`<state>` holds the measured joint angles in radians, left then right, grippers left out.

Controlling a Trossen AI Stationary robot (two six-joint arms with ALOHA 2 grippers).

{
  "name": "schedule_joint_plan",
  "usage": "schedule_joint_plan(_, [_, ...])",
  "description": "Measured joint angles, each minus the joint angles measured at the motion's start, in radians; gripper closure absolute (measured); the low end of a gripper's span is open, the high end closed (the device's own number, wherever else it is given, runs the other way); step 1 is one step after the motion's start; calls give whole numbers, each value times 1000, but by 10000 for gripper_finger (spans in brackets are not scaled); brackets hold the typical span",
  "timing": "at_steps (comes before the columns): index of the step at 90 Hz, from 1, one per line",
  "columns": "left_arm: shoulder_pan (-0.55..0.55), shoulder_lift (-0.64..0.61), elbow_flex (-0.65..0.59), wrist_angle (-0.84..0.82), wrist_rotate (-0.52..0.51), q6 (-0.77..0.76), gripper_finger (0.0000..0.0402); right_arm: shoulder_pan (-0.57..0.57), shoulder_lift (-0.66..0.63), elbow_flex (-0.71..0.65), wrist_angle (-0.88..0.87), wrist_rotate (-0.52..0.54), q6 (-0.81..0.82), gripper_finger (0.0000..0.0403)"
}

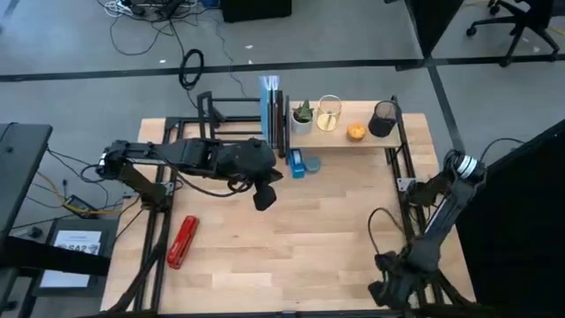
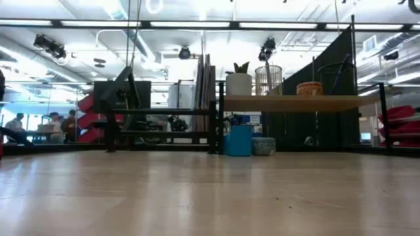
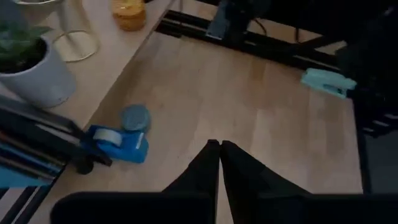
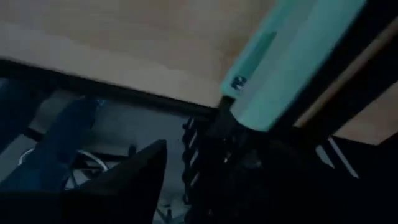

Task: Stock shelves
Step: Put the green stapler under the shelf

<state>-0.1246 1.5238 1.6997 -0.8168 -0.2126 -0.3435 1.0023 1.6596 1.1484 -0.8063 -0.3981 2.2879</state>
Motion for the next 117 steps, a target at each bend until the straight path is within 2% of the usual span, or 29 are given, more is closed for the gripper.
schedule_joint_plan(14, [0, 0, 0, 4, 66, 2, 402, -4, 74, 0, 53, -62, 16, 149])
schedule_joint_plan(31, [-2, 0, 0, 4, 150, 49, 402, -28, 76, 1, 14, -71, 16, 152])
schedule_joint_plan(57, [-3, 0, 0, 4, 174, 82, 402, 11, 71, 11, -22, -164, 21, 153])
schedule_joint_plan(69, [-4, 0, 0, 4, 181, 82, 402, 23, 72, -2, -84, -157, 26, 153])
schedule_joint_plan(117, [-5, 0, 0, 3, 192, 104, 402, -1, 68, -128, 26, -123, 11, 153])
